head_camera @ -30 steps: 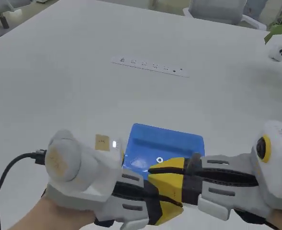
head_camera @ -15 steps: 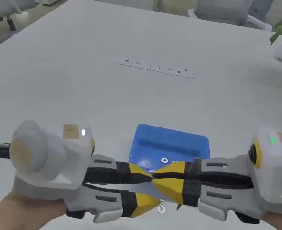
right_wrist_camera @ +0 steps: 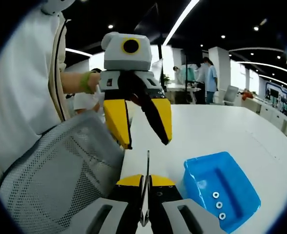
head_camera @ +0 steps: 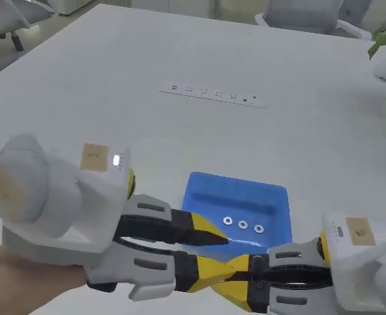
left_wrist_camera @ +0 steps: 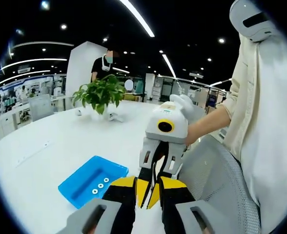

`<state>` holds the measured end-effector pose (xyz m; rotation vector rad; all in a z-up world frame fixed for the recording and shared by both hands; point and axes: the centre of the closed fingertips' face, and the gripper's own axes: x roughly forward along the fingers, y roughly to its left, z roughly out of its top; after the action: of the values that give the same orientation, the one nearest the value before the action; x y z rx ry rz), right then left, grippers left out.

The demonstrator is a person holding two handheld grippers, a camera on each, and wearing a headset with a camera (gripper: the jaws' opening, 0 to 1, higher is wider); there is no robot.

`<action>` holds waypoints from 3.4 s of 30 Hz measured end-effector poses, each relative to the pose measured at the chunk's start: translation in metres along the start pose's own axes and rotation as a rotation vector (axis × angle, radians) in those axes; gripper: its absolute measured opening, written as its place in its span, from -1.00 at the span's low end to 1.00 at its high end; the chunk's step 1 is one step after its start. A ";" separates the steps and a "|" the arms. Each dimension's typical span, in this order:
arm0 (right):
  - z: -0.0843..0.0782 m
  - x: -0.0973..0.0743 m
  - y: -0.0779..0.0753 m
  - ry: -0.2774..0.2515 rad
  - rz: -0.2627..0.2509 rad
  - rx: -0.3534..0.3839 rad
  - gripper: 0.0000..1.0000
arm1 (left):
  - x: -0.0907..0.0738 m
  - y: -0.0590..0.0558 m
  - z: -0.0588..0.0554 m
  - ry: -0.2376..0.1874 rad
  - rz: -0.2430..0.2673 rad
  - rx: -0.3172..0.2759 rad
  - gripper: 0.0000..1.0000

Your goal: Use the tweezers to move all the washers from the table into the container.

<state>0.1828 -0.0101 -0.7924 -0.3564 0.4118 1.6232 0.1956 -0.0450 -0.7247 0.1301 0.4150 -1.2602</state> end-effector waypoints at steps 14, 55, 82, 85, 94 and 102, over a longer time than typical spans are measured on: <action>-0.011 0.008 0.006 0.081 0.019 -0.064 -0.96 | 0.014 -0.012 -0.009 0.092 -0.065 0.057 -1.00; -0.039 0.011 -0.026 0.193 -0.108 -0.030 -0.87 | 0.015 0.013 -0.029 0.295 -0.073 0.279 -1.00; -0.044 0.013 -0.029 0.236 -0.087 0.011 -0.95 | 0.018 0.022 -0.032 0.269 -0.057 0.098 -1.00; -0.043 0.013 -0.034 0.194 -0.123 0.098 -0.96 | 0.010 0.024 -0.029 0.181 -0.004 -0.016 -0.75; -0.045 -0.002 -0.050 0.036 -0.190 0.441 -0.97 | -0.034 0.033 -0.064 0.074 0.318 -0.224 0.42; -0.028 -0.016 -0.049 -0.021 -0.191 0.467 -0.96 | -0.041 0.029 -0.066 -0.058 0.463 -0.297 0.96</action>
<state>0.2330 -0.0333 -0.8129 -0.0230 0.7013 1.2965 0.1975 0.0219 -0.7740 -0.0622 0.4851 -0.7361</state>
